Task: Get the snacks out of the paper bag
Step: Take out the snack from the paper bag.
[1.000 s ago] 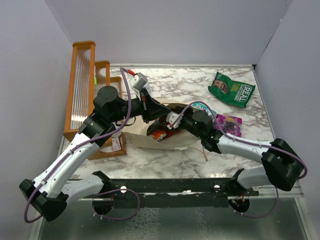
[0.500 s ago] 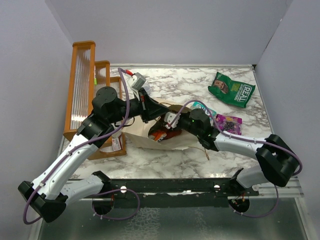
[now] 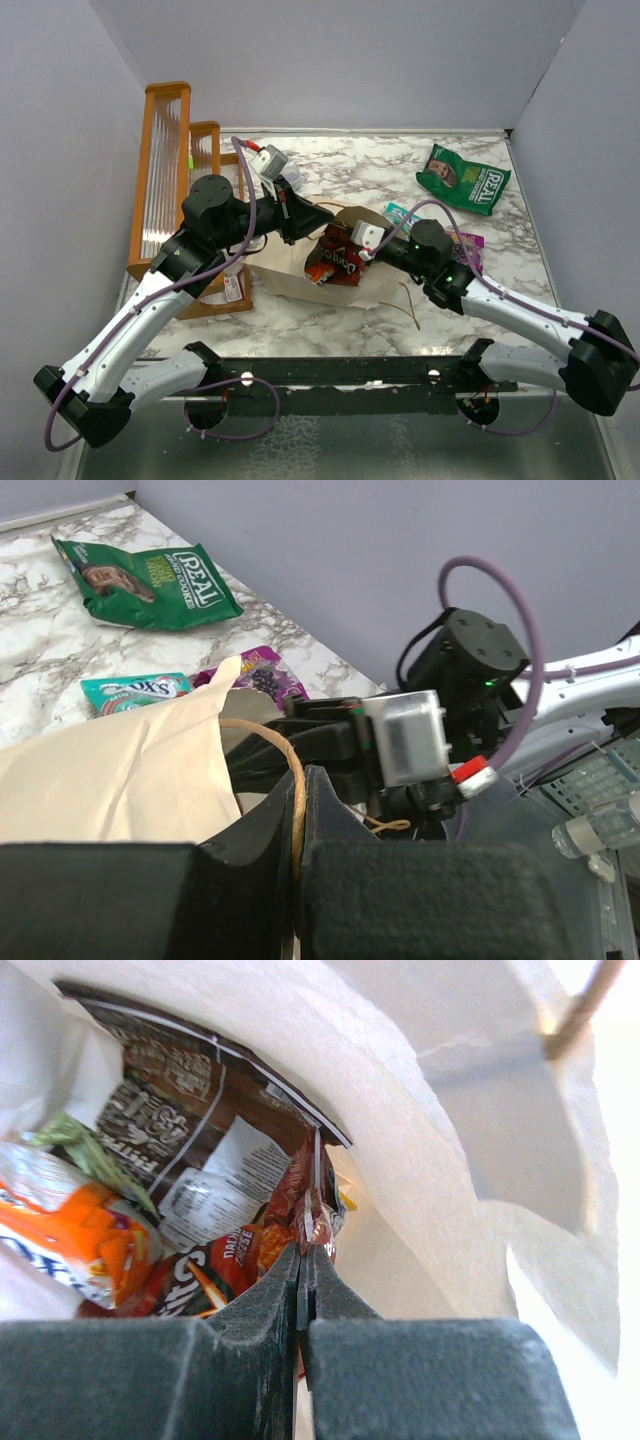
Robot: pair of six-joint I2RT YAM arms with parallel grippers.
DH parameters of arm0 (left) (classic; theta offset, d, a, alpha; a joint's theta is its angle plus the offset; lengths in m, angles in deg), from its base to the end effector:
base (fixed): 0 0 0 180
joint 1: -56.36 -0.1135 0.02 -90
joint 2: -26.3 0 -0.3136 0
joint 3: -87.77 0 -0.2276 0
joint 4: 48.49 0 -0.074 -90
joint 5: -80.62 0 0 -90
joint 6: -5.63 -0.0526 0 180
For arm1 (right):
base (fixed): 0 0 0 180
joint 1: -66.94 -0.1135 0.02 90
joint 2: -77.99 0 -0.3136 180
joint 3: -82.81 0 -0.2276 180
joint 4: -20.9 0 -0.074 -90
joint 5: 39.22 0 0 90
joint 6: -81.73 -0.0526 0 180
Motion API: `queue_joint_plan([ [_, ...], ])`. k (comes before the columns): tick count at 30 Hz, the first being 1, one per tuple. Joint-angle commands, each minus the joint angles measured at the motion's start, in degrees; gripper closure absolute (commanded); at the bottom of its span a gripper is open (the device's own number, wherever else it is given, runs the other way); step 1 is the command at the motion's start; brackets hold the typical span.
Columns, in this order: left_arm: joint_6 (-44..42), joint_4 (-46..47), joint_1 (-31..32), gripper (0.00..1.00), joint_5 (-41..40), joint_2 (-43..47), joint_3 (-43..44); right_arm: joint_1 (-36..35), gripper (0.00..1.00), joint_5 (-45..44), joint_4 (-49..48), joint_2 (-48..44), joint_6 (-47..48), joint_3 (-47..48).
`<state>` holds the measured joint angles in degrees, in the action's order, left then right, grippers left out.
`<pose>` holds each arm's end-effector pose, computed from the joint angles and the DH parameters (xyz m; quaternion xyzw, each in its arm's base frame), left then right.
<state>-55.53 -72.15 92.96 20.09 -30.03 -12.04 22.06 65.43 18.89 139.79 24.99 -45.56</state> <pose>0.1243 -0.1246 0.4670 0.2259 0.6689 -0.5213 0.4793 0.1461 0.1643 0.3320 -0.5372 0.5292 0.1616 0.6366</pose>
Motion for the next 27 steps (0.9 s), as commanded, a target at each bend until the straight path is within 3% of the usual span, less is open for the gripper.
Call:
queue_joint_plan([
  [1, -1.00, 0.36, 0.14, 1.00, -2.62, 1.63, -0.35, 0.08, 0.99, 3.61, 2.36, -9.32, -6.89, -2.60],
  [9, -0.96, 0.35, 0.14, 1.00, -5.99, 2.38, -2.03, 0.06, 0.99, -0.63, 4.85, -25.54, -12.82, -2.46],
  [23, -1.40, -3.94, 0.14, 1.00, -18.66, 2.32, -1.77, 0.06, 0.99, -4.54, 16.10, -29.84, -15.16, 11.00],
  [27, -1.15, -4.79, 0.17, 1.00, -19.83, 2.53, -1.87, 0.06, 0.99, -11.44, 16.92, -30.68, -18.32, 15.74],
])
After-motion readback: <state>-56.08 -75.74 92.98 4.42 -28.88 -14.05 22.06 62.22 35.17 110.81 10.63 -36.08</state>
